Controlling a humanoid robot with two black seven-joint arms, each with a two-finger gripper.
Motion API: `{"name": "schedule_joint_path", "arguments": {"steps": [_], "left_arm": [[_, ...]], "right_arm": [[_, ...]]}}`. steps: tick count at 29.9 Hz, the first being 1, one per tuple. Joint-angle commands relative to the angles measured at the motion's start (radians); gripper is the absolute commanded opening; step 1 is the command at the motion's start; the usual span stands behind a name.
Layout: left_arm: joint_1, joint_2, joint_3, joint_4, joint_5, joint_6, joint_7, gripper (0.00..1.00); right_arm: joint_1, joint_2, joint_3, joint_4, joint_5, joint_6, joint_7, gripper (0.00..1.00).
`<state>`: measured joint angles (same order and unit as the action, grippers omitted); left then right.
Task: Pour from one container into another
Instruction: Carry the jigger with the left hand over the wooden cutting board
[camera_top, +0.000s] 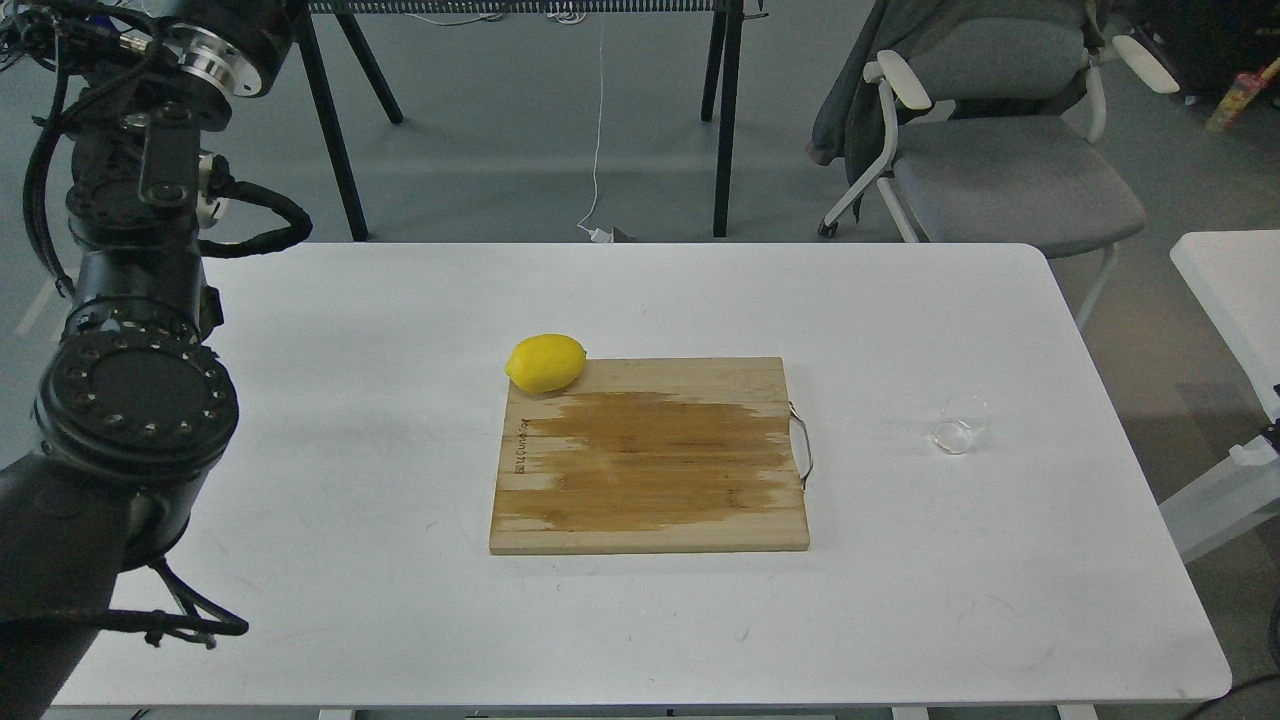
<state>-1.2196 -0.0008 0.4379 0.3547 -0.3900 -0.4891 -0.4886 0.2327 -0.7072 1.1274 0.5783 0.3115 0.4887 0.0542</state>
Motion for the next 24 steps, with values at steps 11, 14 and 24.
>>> {"name": "schedule_joint_path", "arguments": {"steps": [11, 14, 24], "left_arm": [[-0.052, 0.001, -0.002, -0.529, 0.032, 0.0, 0.0, 0.08], [-0.063, 0.001, -0.002, -0.627, 0.152, 0.0, 0.0, 0.08], [-0.075, 0.001, -0.044, -1.058, 0.674, 0.415, 0.0, 0.07]], "right_arm": [[-0.006, 0.012, 0.0, 0.0, -0.002, 0.0, 0.001, 1.0], [-0.007, 0.012, 0.0, 0.0, -0.002, 0.0, 0.001, 1.0], [-0.016, 0.014, -0.002, -0.012, -0.002, 0.0, 0.001, 1.0]]}}
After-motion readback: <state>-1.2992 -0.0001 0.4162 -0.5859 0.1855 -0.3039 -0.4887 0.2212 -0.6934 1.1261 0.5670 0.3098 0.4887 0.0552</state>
